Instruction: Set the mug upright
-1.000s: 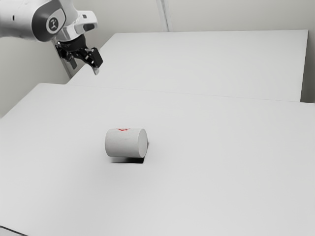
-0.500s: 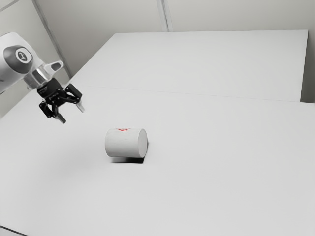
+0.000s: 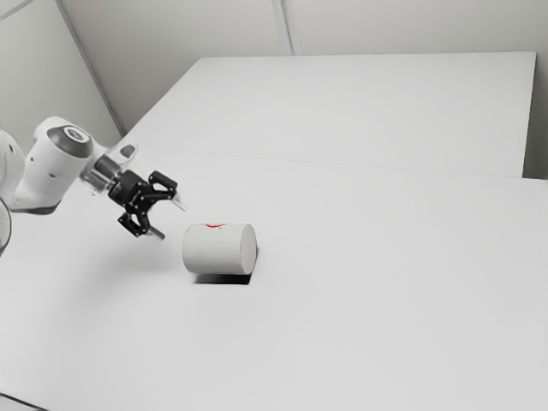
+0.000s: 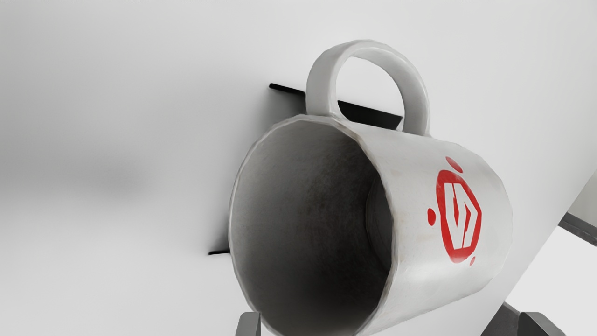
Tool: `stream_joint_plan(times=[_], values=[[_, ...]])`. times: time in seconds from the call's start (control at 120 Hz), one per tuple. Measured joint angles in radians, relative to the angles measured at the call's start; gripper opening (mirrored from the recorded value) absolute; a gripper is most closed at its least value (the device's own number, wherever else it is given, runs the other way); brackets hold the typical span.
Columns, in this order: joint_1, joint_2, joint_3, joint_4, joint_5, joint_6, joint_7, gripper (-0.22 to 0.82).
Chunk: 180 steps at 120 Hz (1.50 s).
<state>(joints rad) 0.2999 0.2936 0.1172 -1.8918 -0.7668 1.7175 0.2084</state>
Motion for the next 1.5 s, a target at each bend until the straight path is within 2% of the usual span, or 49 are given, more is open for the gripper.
stream_joint_plan(times=[0.267,0.708,0.767,0.925,1.042,1.142,1.308,1.5], values=[[0.0,0.09,0.01,-0.003,-0.196,0.009,0.073,0.6],[-0.028,0.121,0.004,-0.058,-0.445,0.012,0.134,0.6],[-0.03,0.125,0.003,-0.058,-0.463,0.012,0.139,0.53],[-0.034,0.125,0.007,-0.055,-0.468,0.013,0.151,0.14],[-0.037,0.122,0.007,-0.051,-0.466,0.014,0.158,-0.02],[-0.046,0.119,0.007,-0.048,-0.465,0.018,0.162,-0.09],[-0.055,0.115,0.006,-0.045,-0.463,0.033,0.166,-0.13],[-0.099,-0.011,0.006,-0.029,-0.321,0.068,0.156,-0.14]])
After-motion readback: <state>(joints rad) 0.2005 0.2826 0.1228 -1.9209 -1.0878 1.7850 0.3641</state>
